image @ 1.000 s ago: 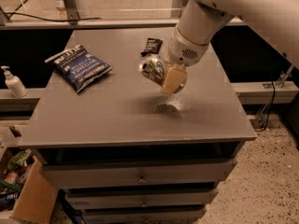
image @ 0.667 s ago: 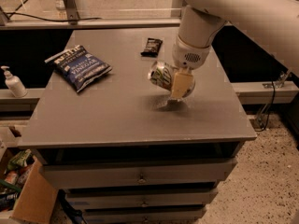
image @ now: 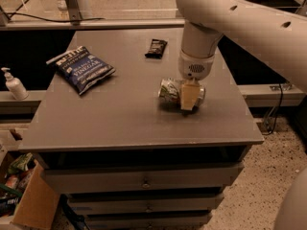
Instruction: Knock 7up can over
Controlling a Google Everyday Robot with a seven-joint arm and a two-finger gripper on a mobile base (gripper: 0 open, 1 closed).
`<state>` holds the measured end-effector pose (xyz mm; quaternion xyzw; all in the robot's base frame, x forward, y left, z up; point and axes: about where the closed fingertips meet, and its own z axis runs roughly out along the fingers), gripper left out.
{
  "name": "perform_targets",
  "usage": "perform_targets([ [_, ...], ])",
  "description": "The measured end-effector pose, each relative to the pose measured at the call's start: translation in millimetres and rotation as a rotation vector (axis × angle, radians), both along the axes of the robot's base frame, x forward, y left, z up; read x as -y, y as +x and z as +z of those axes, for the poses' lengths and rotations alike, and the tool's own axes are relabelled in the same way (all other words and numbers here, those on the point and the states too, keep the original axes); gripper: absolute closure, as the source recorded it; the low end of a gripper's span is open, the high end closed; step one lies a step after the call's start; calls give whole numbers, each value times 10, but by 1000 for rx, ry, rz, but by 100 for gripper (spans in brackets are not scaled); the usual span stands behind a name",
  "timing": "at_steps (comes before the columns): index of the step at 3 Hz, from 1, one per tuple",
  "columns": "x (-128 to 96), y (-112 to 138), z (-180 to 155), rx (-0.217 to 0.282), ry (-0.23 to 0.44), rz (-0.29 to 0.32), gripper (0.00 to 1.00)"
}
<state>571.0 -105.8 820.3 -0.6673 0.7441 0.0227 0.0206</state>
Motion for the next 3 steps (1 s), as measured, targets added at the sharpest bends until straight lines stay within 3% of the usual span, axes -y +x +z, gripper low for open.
perform_targets([
  [2, 44, -15, -48, -14, -18, -9, 13],
  [3, 55, -17, -34, -14, -20, -11, 0],
])
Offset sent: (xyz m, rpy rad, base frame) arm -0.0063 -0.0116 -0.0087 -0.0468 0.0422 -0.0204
